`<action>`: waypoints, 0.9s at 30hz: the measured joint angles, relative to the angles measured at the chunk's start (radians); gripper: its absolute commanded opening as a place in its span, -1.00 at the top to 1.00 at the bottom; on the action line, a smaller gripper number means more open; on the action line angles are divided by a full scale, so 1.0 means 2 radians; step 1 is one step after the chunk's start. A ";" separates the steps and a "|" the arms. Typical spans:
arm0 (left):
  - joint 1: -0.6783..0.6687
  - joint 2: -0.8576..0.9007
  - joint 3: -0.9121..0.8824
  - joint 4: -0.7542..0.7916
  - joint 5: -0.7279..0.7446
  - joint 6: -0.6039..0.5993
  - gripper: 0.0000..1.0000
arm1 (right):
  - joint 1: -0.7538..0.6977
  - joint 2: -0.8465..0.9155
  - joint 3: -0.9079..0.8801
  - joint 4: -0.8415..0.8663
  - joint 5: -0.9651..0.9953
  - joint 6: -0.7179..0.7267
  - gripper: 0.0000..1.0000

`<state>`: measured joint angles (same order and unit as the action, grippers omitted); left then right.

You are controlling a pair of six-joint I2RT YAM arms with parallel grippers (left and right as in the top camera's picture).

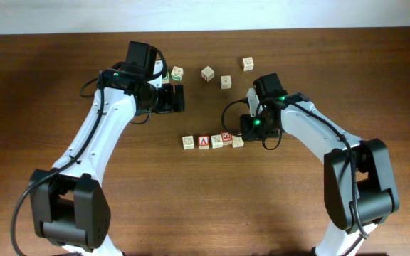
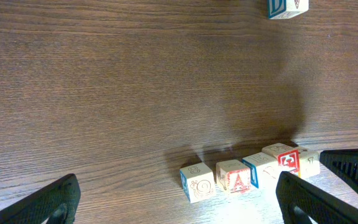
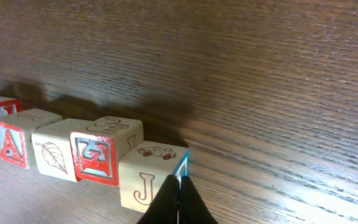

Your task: Rotate 5 blocks

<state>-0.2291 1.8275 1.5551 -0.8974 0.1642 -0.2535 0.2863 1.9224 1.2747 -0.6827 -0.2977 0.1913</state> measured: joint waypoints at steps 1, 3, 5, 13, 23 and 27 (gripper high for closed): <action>0.000 0.000 0.000 0.000 0.000 0.000 -0.98 | 0.001 0.000 0.000 0.000 0.000 -0.004 0.91; 0.000 0.000 0.000 0.000 0.000 0.000 -0.98 | 0.007 0.000 0.000 0.000 0.000 -0.006 0.91; 0.000 0.000 0.000 0.000 0.000 0.000 -0.98 | 0.016 0.000 0.000 0.000 0.000 -0.006 0.91; 0.000 0.000 0.000 0.000 0.000 0.000 -0.98 | 0.027 0.000 0.000 0.002 -0.002 -0.002 0.92; 0.000 0.000 0.000 0.000 0.000 0.000 -0.98 | 0.029 0.000 0.000 0.004 -0.015 -0.001 0.91; 0.000 0.000 0.000 0.000 0.000 0.000 -0.98 | 0.040 0.000 0.000 0.007 -0.017 -0.001 0.92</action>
<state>-0.2291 1.8275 1.5551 -0.8974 0.1642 -0.2535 0.3664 1.9224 1.2747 -0.6678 -0.3321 0.1890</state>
